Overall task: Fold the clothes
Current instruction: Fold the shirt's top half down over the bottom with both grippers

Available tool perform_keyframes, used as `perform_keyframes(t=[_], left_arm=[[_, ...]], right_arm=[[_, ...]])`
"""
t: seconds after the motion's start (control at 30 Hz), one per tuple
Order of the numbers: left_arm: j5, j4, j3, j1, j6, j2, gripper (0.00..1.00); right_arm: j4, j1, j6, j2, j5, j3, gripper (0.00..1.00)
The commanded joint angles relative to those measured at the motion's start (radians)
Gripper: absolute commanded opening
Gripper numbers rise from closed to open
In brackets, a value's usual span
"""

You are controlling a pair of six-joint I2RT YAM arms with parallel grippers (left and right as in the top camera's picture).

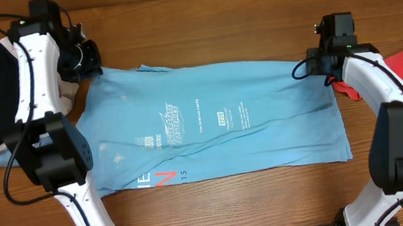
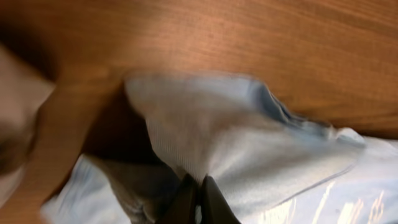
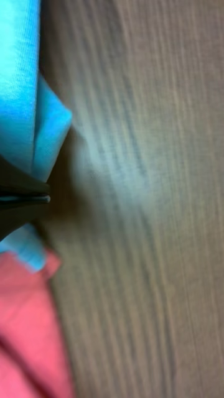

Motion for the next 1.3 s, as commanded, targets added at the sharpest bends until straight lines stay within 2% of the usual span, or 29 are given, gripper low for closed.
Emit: perform_keyframes(t=[0.0, 0.17, 0.33, 0.6, 0.8, 1.0, 1.27], left_arm=[[-0.055, -0.052, 0.022, 0.006, 0.022, -0.059, 0.04], [-0.081, -0.143, 0.021, 0.011, 0.018, -0.061, 0.04], [-0.246, -0.232, 0.021, 0.011, -0.048, -0.061, 0.04], [-0.247, -0.383, 0.021, 0.011, -0.065, -0.061, 0.04], [-0.208, -0.387, 0.021, 0.011, -0.064, -0.072, 0.04], [-0.208, -0.387, 0.005, 0.009, -0.064, -0.108, 0.04], [-0.220, -0.387, -0.156, 0.009, -0.059, -0.213, 0.04]], right_arm=[[-0.058, -0.008, 0.004, -0.048, 0.019, 0.020, 0.04], [-0.178, -0.008, 0.004, -0.061, 0.020, 0.020, 0.04], [-0.277, -0.008, 0.008, -0.067, 0.019, 0.020, 0.04], [-0.328, -0.008, 0.039, -0.067, 0.019, 0.020, 0.05], [-0.364, -0.008, 0.061, -0.067, 0.020, 0.040, 0.04], [-0.481, -0.008, 0.062, -0.067, 0.019, 0.161, 0.04], [-0.618, -0.008, 0.087, -0.067, 0.019, 0.211, 0.04]])
